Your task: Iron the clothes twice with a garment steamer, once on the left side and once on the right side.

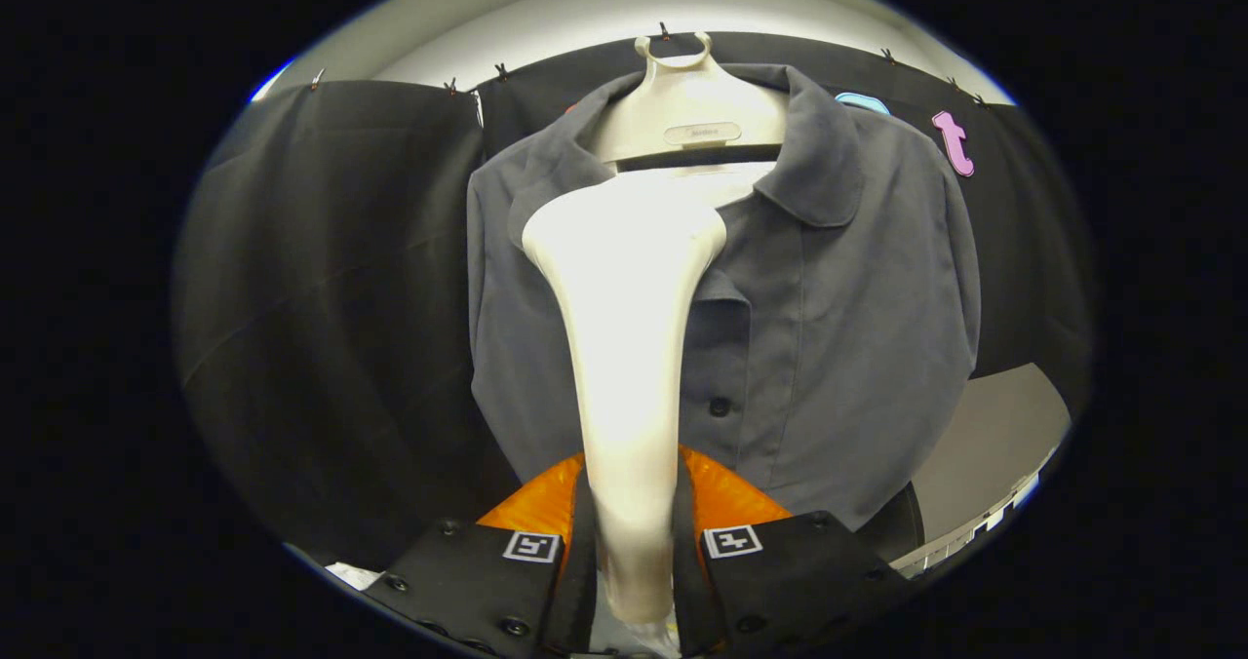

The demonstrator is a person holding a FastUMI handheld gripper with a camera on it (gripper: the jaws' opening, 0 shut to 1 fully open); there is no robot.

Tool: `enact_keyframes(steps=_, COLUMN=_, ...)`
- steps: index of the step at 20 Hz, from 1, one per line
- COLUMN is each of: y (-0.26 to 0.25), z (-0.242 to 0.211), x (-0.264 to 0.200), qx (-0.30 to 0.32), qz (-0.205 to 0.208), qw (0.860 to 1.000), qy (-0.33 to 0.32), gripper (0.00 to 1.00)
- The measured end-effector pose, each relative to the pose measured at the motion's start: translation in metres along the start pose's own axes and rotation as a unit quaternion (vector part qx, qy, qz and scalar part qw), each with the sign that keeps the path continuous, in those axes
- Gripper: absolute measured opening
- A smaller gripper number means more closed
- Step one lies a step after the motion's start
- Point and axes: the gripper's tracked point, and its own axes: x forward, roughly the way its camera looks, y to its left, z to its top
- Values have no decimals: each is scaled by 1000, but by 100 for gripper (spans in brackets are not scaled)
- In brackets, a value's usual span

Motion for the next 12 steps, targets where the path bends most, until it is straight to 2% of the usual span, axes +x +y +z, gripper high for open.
enact_keyframes(steps=6, y=-4, z=-26, x=18, qx=-16, qz=-13, qw=1000, qy=23, gripper=40)
enact_keyframes(steps=12, y=-1, z=-64, x=29, qx=-19, qz=-7, qw=998, qy=56, gripper=40)
